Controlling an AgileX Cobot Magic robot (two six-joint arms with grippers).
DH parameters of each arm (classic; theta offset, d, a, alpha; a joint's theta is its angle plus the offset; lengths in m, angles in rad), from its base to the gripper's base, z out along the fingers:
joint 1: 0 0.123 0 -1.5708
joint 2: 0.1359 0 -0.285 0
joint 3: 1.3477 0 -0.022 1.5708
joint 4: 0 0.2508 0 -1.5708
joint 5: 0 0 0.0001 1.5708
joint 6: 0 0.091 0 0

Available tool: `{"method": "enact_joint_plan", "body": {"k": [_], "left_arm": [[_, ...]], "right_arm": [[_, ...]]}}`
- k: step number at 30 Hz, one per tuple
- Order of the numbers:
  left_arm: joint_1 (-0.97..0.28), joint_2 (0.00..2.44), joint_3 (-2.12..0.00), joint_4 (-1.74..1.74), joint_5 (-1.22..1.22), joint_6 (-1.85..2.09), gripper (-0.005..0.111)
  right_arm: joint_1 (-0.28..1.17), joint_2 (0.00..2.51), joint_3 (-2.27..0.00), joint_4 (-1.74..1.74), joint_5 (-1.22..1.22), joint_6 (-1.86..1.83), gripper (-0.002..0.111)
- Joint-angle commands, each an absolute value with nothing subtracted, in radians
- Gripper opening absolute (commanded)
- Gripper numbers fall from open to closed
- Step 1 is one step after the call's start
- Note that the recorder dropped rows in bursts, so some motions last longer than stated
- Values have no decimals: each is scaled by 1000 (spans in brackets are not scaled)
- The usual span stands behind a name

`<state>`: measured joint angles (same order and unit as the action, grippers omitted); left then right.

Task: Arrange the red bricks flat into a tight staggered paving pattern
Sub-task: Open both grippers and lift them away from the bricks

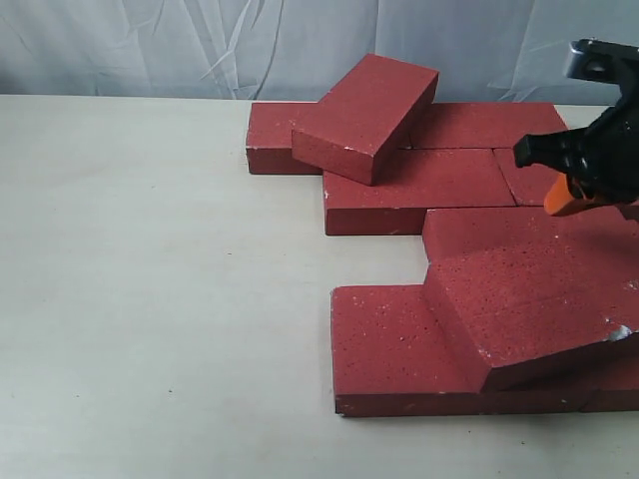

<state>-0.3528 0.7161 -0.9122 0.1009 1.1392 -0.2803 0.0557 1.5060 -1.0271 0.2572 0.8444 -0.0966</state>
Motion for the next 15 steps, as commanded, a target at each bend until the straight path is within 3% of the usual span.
{"method": "enact_joint_plan", "body": {"k": [1,15], "left_arm": [[-352,755,-908,76,1114,-288,0],[-352,936,-908,33,932,-247,0]], "right_arm": [[-1,1500,-1024,288,835,-105,-1],[-192,1500,-1024,296,839,-83,-1]]}}
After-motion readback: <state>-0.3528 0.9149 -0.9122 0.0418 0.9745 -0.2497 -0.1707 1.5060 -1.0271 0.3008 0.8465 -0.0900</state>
